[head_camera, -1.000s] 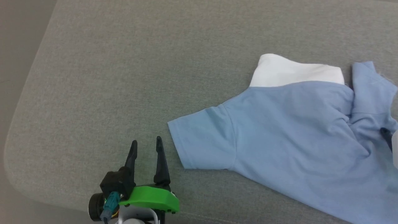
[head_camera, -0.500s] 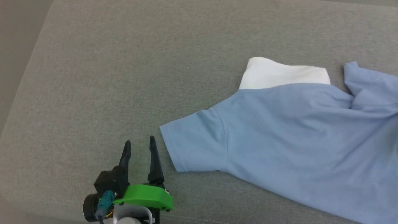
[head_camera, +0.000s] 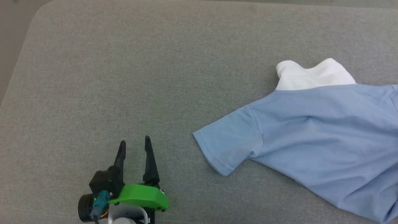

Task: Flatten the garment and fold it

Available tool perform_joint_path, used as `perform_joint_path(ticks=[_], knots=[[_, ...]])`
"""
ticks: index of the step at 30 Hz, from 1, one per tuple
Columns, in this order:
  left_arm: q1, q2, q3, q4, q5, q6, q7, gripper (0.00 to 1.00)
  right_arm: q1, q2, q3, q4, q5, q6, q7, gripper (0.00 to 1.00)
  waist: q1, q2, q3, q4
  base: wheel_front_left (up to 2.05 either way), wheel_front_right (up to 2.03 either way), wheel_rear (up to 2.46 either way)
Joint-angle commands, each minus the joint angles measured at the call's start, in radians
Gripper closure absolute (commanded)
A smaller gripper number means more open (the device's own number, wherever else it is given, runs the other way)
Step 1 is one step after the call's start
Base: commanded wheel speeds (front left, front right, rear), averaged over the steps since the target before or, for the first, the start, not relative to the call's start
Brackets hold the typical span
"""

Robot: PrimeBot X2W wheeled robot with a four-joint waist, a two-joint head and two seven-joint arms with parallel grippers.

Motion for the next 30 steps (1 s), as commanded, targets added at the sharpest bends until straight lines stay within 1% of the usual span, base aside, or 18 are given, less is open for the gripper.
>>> perform_joint_path(ticks=[1, 3, 5, 7, 10, 12, 14, 17, 20, 23, 26, 28, 30], knots=[[0.008, 0.007, 0.004, -0.006, 0.0, 0.004, 0.004, 0.0, -0.029, 0.023, -0.01, -0.019, -0.007, -0.002, -0.024, 0.0, 0.0, -0.0001, -0.011, -0.004, 0.0, 0.0, 0.0], [0.011, 0.01, 0.003, -0.01, 0.001, 0.005, 0.005, 0.0, -0.038, 0.067, -0.037, -0.072, 0.001, -0.002, -0.058, 0.0, 0.0, -0.0001, -0.025, -0.005, 0.0, 0.0, 0.0], [0.015, 0.012, 0.001, -0.019, 0.002, 0.006, 0.004, 0.0, -0.026, 0.107, -0.042, -0.16, 0.006, -0.002, -0.087, 0.0, 0.0, -0.0001, -0.039, -0.004, 0.0, 0.0, 0.0], [0.019, 0.012, 0.001, -0.034, 0.006, 0.006, 0.001, 0.0, -0.004, 0.161, -0.053, -0.27, 0.007, -0.002, -0.129, 0.0, 0.0, -0.0001, -0.053, -0.003, 0.0, 0.0, 0.0], [0.029, 0.009, 0.002, -0.054, 0.013, 0.004, -0.005, 0.0, 0.062, 0.249, -0.04, -0.427, -0.011, -0.002, -0.207, 0.0, 0.0, -0.0001, -0.072, -0.001, 0.0, 0.0, 0.0], [0.037, 0.007, 0.005, -0.061, 0.018, -0.004, -0.009, 0.0, 0.116, 0.299, -0.022, -0.503, -0.032, -0.002, -0.264, 0.0, 0.0, -0.0001, -0.084, 0.001, 0.0, 0.0, 0.0], [0.045, 0.006, 0.007, -0.072, 0.026, -0.022, -0.012, 0.0, 0.172, 0.332, -0.001, -0.552, -0.046, -0.002, -0.315, 0.0, 0.0, -0.0001, -0.097, 0.002, 0.0, 0.0, 0.0], [0.062, 0.001, 0.019, -0.098, 0.042, -0.042, -0.013, 0.0, 0.246, 0.348, 0.027, -0.578, -0.05, -0.002, -0.384, 0.0, 0.0, -0.0001, -0.111, 0.001, 0.0, 0.0, 0.0], [0.094, -0.008, 0.03, -0.109, 0.06, -0.061, -0.014, 0.0, 0.306, 0.35, 0.055, -0.532, 0.026, -0.002, -0.44, 0.0, 0.0, -0.0001, -0.121, -0.006, 0.0, 0.0, 0.0], [0.106, -0.014, 0.038, -0.109, 0.072, -0.072, -0.014, 0.0, 0.34, 0.35, 0.085, -0.503, 0.062, -0.002, -0.471, 0.0, 0.0, -0.0001, -0.12, -0.019, 0.0, 0.0, 0.0], [0.08, -0.007, 0.025, -0.098, 0.081, -0.089, -0.006, 0.0, 0.348, 0.35, 0.104, -0.491, 0.066, -0.002, -0.486, 0.0, 0.0, -0.0001, -0.111, -0.03, 0.0, 0.0, 0.0], [0.036, 0.006, 0.004, -0.091, 0.089, -0.108, 0.039, 0.0, 0.342, 0.35, 0.104, -0.486, 0.063, -0.002, -0.491, 0.0, 0.0, -0.0001, -0.103, -0.035, 0.0, 0.0, 0.0], [-0.019, 0.014, -0.021, -0.079, 0.089, -0.13, 0.112, 0.0, 0.332, 0.35, 0.102, -0.481, 0.06, -0.002, -0.493, 0.0, 0.0, -0.0001, -0.093, -0.037, 0.0, 0.0, 0.0]])
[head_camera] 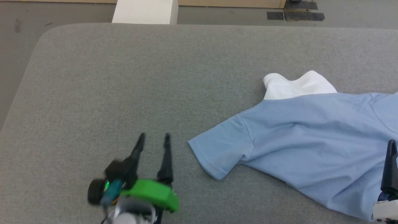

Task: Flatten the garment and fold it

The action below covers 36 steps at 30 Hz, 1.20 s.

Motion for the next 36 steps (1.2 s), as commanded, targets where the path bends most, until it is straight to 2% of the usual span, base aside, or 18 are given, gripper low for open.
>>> perform_joint_path(ticks=[1, 6, 9, 13, 16, 23, 26, 30, 31, 32, 36], knots=[[-0.058, 0.014, -0.021, 0.015, 0.012, -0.019, 0.062, 0.0, -0.015, 0.001, 0.0, 0.005, -0.007, -0.001, -0.006, 0.0, 0.0, 0.0, 0.014, -0.006, 0.0, 0.0, 0.0], [-0.195, 0.019, -0.087, 0.083, 0.022, -0.043, 0.323, 0.0, -0.032, 0.001, 0.007, 0.014, -0.008, -0.001, 0.0, 0.0, 0.0, 0.0, 0.039, -0.015, 0.0, 0.0, 0.0], [-0.25, 0.004, -0.115, 0.126, 0.008, -0.038, 0.488, 0.0, -0.04, 0.001, 0.013, 0.02, -0.004, -0.001, 0.001, 0.0, 0.0, 0.0, 0.053, -0.021, 0.0, 0.0, 0.0], [-0.293, -0.002, -0.139, 0.169, 0.008, -0.023, 0.629, 0.0, -0.047, 0.001, 0.024, 0.031, 0.006, -0.001, 0.003, 0.0, 0.0, 0.0, 0.071, -0.034, 0.0, 0.0, 0.0], [-0.312, -0.006, -0.144, 0.202, 0.013, 0.0, 0.697, 0.0, -0.054, 0.001, 0.031, 0.035, 0.01, -0.001, 0.0, 0.0, 0.0, 0.0, 0.086, -0.044, 0.0, 0.0, 0.0], [-0.352, -0.028, -0.143, 0.276, -0.002, 0.034, 0.767, 0.0, -0.07, 0.001, 0.042, 0.044, 0.015, -0.001, -0.004, 0.0, 0.0, 0.0, 0.119, -0.068, 0.0, 0.0, 0.0], [-0.366, -0.035, -0.145, 0.305, -0.012, 0.036, 0.789, 0.0, -0.077, 0.001, 0.042, 0.048, 0.018, -0.001, -0.006, 0.0, 0.0, 0.0, 0.134, -0.081, 0.0, 0.0, 0.0], [-0.373, -0.054, -0.158, 0.342, -0.06, 0.017, 0.83, 0.0, -0.09, 0.001, 0.036, 0.058, 0.022, -0.001, -0.012, 0.0, 0.0, 0.0, 0.15, -0.097, 0.0, 0.0, 0.0], [-0.372, -0.056, -0.167, 0.353, -0.071, 0.009, 0.848, 0.65, -0.093, 0.001, 0.034, 0.062, 0.024, -0.001, -0.014, 0.0, 0.0, 0.0, 0.152, -0.101, 0.0, 0.0, 0.0], [-0.371, -0.059, -0.169, 0.358, -0.082, 0.004, 0.856, 1.0, -0.096, 0.001, 0.033, 0.065, 0.025, -0.001, -0.016, 0.0, 0.0, 0.0, 0.154, -0.104, 0.0, 0.0, 0.0], [-0.365, -0.067, -0.181, 0.375, -0.126, -0.022, 0.878, 1.0, -0.107, 0.001, 0.028, 0.079, 0.03, -0.001, -0.026, 0.0, 0.0, 0.0, 0.158, -0.114, 0.0, 0.0, 0.0]])
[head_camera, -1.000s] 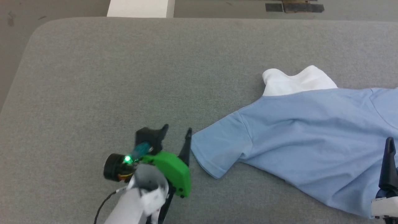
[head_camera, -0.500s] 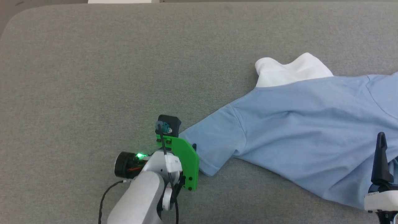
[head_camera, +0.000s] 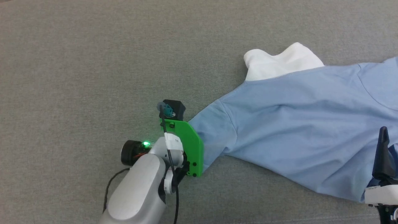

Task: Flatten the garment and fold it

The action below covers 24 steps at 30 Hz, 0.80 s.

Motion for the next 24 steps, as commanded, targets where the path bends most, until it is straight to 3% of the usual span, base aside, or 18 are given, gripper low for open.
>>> perform_joint_path(ticks=[1, 7, 15, 20, 24], knots=[[0.054, -0.022, -0.03, 0.056, -0.029, -0.012, 0.022, 1.0, -0.018, 0.001, -0.001, 0.007, 0.009, -0.001, -0.008, 0.0, 0.0, 0.0, 0.0, -0.004, 0.0, 0.0, 0.0], [0.051, -0.026, 0.01, 0.039, -0.04, -0.003, -0.118, 1.0, -0.014, 0.001, -0.006, 0.019, 0.007, -0.001, -0.013, 0.0, 0.0, 0.0, -0.028, 0.004, 0.0, 0.0, 0.0], [0.139, -0.027, 0.127, -0.12, -0.086, 0.038, -0.412, 1.0, 0.009, 0.001, -0.012, -0.02, -0.014, -0.001, 0.015, 0.0, 0.0, 0.0, -0.086, 0.051, 0.0, 0.0, 0.0], [0.267, 0.027, 0.263, -0.249, -0.116, 0.095, -0.512, 1.0, 0.025, 0.001, -0.021, -0.062, -0.024, -0.001, 0.043, 0.0, 0.0, 0.0, -0.094, 0.086, 0.0, 0.0, 0.0], [0.364, 0.084, 0.332, -0.331, -0.131, 0.119, -0.511, 1.0, 0.034, 0.001, -0.019, -0.083, -0.029, -0.001, 0.061, 0.0, 0.0, 0.0, -0.091, 0.11, 0.0, 0.0, 0.0]])
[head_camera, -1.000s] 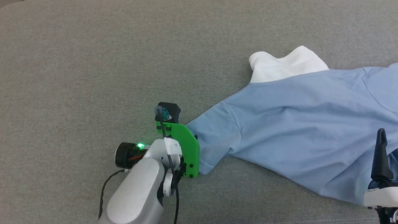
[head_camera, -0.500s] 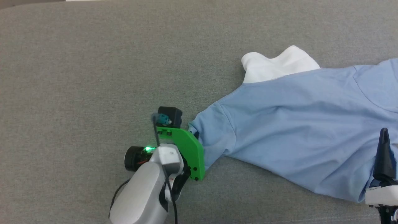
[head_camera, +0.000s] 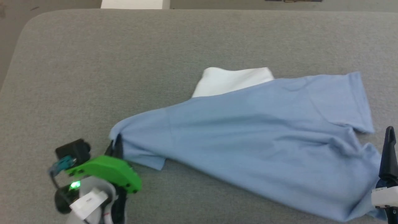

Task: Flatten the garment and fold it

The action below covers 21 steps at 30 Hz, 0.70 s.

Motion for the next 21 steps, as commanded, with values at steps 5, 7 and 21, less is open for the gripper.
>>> perform_joint_path(ticks=[5, 7, 21], knots=[[0.065, 0.03, 0.034, -0.075, -0.03, 0.007, 0.008, 1.0, -0.014, 0.001, 0.027, -0.031, -0.017, -0.001, 0.042, 0.0, 0.0, 0.0, 0.008, 0.028, 0.0, 0.0, 0.0], [0.069, 0.027, 0.028, -0.091, -0.033, 0.004, 0.007, 1.0, -0.051, 0.001, 0.04, -0.039, -0.02, -0.001, 0.093, 0.0, 0.0, 0.0, 0.014, 0.026, 0.0, 0.0, 0.0], [-0.025, -0.022, -0.049, -0.121, -0.017, -0.015, -0.009, 1.0, -0.513, -0.25, 0.096, 0.201, -0.034, -0.001, 0.684, 0.0, 0.0, 0.0, 0.147, 0.037, 0.0, 0.0, 0.0]])
